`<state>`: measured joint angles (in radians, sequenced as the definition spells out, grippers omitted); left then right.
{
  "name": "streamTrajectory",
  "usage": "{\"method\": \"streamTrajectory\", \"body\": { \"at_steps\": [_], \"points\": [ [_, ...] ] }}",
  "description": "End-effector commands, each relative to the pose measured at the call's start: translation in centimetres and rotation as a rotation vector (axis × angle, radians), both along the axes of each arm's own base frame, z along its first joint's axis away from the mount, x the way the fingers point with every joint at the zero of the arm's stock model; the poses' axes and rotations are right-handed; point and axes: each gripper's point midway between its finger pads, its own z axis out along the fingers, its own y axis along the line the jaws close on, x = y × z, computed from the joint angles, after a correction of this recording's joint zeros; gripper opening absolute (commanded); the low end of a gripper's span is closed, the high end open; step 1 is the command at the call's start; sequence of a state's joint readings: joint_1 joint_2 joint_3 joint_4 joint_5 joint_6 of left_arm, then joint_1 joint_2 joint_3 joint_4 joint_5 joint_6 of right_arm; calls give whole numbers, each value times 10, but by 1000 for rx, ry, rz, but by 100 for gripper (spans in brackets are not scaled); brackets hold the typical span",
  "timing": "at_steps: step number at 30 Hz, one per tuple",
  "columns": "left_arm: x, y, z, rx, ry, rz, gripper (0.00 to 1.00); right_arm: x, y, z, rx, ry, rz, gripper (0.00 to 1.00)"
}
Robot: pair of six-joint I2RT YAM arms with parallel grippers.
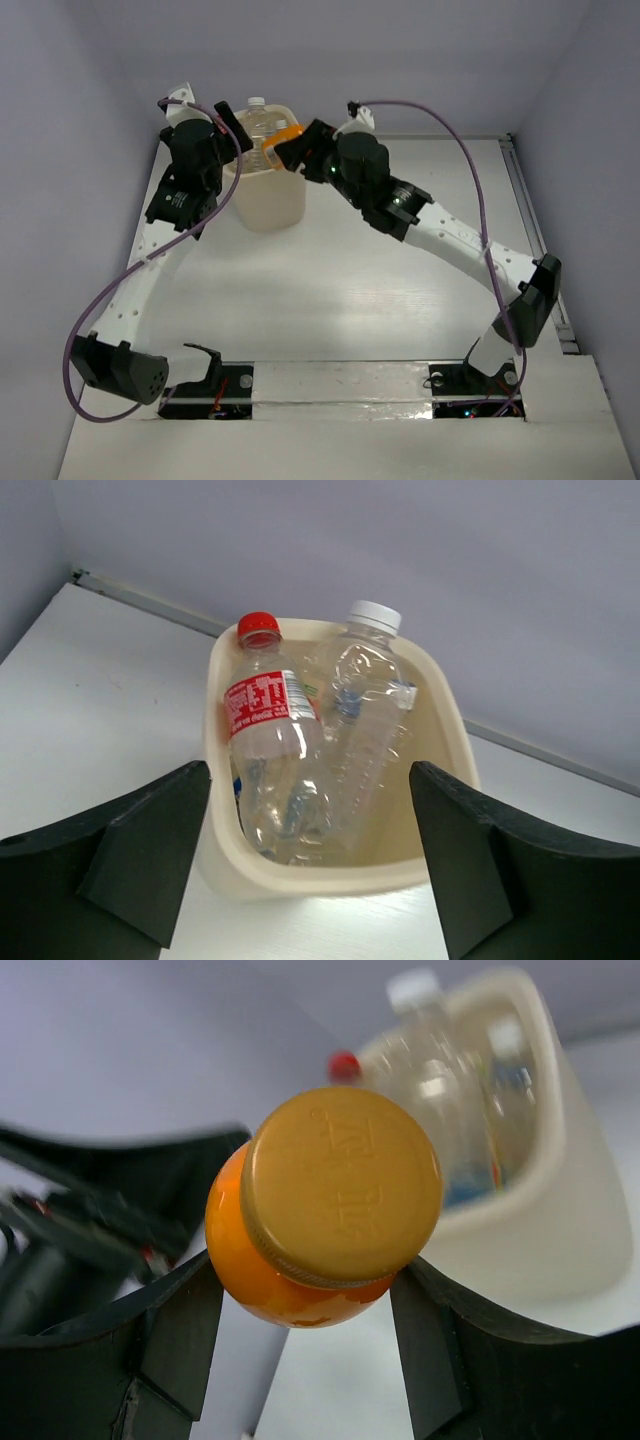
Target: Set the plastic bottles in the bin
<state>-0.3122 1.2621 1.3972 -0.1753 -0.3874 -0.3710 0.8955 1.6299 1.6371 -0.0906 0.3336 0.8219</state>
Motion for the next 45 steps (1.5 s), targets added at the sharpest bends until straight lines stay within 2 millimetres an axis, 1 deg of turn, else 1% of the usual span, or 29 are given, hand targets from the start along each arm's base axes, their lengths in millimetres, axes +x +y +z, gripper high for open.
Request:
{"method": "streamTrajectory", "body": {
  "at_steps": [1,2,3,4,5,6,7,8,9,11,13,17,18,22,23,24,26,27,30,31,34,35,37,38,40,41,42,44,45],
  "points": [
    [-27,-7,42,-81,-78,-79,78,38,-6,29,-198,-149,-65,52],
    [-33,-9,38,-88,-56,-97,77,45,-4,25,-277,-164,-70,52],
    [-43,-10,44,-107,-70,-116,77,64,6,3,-341,-150,-75,52],
    [-48,-17,38,-136,-53,-154,77,68,8,26,-344,-188,-80,53],
    [-55,-19,35,-149,-43,-171,77,75,11,24,-396,-206,-81,53],
    [-67,-19,42,-171,-61,-186,77,92,21,-5,-459,-180,-79,53],
    [-73,-22,40,-196,-55,-206,77,95,22,15,-448,-218,-91,53],
    [-78,-23,32,-203,-35,-215,77,99,22,5,-502,-214,-89,54],
    [-87,-21,36,-212,-50,-221,77,103,24,-2,-528,-212,-93,54],
    [-99,-18,33,-213,-41,-221,77,110,23,-18,-585,-210,-109,54],
    [-105,-13,30,-205,-37,-203,77,112,19,-23,-615,-217,-122,54],
    [-113,-9,28,-198,-29,-197,78,118,9,-45,-746,-211,-145,56],
    [-114,-9,28,-203,-30,-199,78,119,9,-49,-765,-212,-139,59],
    [-115,-12,33,-209,-37,-215,82,120,6,-57,-825,-213,-130,84],
    [-116,-11,36,-208,-40,-216,83,119,6,-57,-824,-218,-123,86],
    [-116,-11,36,-207,-41,-213,85,116,4,-48,-808,-230,-125,88],
    [-117,-10,39,-206,-43,-210,88,113,5,-42,-777,-238,-119,92],
    [-118,-10,40,-206,-43,-210,91,109,1,-29,-752,-250,-127,96],
    [-119,-10,40,-210,-38,-213,99,103,-4,-8,-710,-267,-141,100],
    [-120,-10,39,-211,-34,-214,99,99,-9,6,-688,-280,-149,100],
    [-123,-10,40,-221,-34,-216,99,91,-17,29,-639,-294,-166,100],
    [-124,-10,40,-223,-35,-218,99,84,-23,45,-605,-308,-173,100],
    [-127,-10,42,-232,-44,-220,99,78,-29,57,-578,-314,-180,100],
    [-128,-10,43,-233,-46,-224,99,72,-36,70,-549,-321,-189,100],
    [-129,-11,44,-236,-47,-228,99,66,-43,74,-537,-315,-192,100],
    [-130,-11,47,-237,-53,-232,99,56,-53,90,-497,-321,-207,100],
    [-132,-11,50,-240,-61,-237,99,53,-58,84,-502,-305,-209,100],
    [-137,-13,59,-251,-83,-256,99,43,-70,91,-453,-298,-227,94],
    [-139,-13,63,-255,-94,-260,99,21,-93,121,-386,-333,-243,87]
  ]
}}
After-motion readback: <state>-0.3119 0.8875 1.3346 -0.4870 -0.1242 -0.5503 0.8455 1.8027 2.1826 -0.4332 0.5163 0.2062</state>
